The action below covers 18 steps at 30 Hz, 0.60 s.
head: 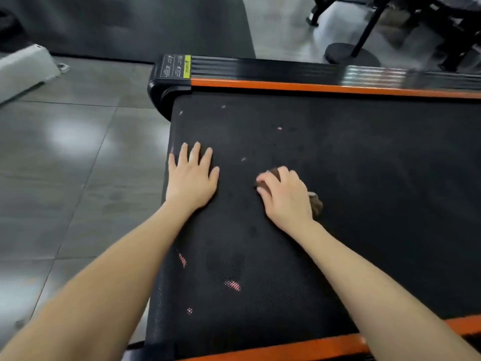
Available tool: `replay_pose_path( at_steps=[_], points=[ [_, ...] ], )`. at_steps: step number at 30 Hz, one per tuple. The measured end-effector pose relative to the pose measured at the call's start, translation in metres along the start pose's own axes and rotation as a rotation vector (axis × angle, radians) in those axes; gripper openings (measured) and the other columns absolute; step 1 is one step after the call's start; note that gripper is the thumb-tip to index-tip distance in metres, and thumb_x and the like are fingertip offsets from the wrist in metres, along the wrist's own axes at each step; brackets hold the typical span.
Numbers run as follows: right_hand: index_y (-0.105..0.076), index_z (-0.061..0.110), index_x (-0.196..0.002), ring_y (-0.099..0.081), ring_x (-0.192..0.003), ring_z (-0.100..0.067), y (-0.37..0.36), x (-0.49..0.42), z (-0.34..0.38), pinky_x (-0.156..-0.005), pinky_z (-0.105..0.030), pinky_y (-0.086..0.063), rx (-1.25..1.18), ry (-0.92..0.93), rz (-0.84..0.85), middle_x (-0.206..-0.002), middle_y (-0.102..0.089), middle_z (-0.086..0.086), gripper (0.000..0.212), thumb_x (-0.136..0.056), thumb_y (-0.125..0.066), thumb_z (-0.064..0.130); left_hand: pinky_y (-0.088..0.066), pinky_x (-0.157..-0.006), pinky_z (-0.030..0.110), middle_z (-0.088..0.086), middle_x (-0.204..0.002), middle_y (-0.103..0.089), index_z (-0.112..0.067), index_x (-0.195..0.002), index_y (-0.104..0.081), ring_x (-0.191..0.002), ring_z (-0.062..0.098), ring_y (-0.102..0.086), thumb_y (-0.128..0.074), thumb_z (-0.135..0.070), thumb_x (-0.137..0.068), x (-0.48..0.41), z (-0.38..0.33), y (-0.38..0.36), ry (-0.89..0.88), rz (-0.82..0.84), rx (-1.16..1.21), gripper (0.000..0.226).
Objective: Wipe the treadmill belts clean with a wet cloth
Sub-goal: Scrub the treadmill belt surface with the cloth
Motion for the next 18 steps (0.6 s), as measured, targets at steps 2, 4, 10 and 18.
replay_pose_path(
  at_steps=[2, 4, 10, 18],
  points=[
    [-0.066, 0.015, -0.096, -0.052, -0.073, -0.032, -0.004, -0.008, 0.010, -0.060, -0.035, -0.039, 0.023, -0.088, -0.011, -0.090, -0.056, -0.013, 0.015, -0.084, -0.065, 0.024, -0.009, -0.115, 0.052, 0.009, -0.157, -0.017, -0.020, -0.149, -0.023, -0.144, 0.031, -0.007, -0.024, -0.043, -0.099, 0.000, 0.003, -0.001, -0.004, -0.015, 0.044, 0.055],
    [-0.065, 0.015, -0.096, -0.051, -0.074, -0.029, 0.004, 0.018, 0.018, -0.060, -0.034, -0.039, 0.031, -0.074, 0.004, -0.091, -0.055, -0.012, 0.015, -0.085, -0.065, 0.026, -0.009, -0.115, 0.053, 0.010, -0.157, -0.019, -0.020, -0.148, -0.025, -0.144, 0.032, -0.008, -0.025, -0.043, -0.098, -0.001, 0.005, -0.002, -0.013, -0.035, 0.069, 0.055],
    [-0.065, 0.018, -0.098, -0.051, -0.078, -0.022, 0.042, 0.108, 0.030, -0.064, -0.037, -0.046, -0.061, 0.088, 0.135, -0.094, -0.056, -0.006, 0.026, -0.090, -0.049, 0.036, -0.007, -0.115, 0.053, 0.011, -0.157, -0.018, -0.019, -0.149, -0.024, -0.144, 0.033, -0.007, -0.023, -0.044, -0.098, 0.001, 0.007, -0.004, -0.021, -0.027, 0.089, 0.057],
    [-0.063, 0.016, -0.107, -0.053, -0.076, -0.033, -0.009, -0.036, 0.000, -0.062, -0.036, -0.036, 0.149, -0.152, 0.048, -0.096, -0.057, -0.015, 0.022, -0.090, -0.059, 0.030, -0.005, -0.116, 0.053, 0.011, -0.157, -0.016, -0.018, -0.150, -0.022, -0.145, 0.033, -0.005, -0.024, -0.043, -0.098, 0.001, 0.006, 0.000, -0.012, 0.004, 0.091, 0.057]
  ],
)
Point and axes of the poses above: each hand's wrist, its own x-axis away from the middle knuckle, its own y-axis out of the back of the hand, z = x × y, the point moved 1 cm from there along -x, towards the middle knuckle
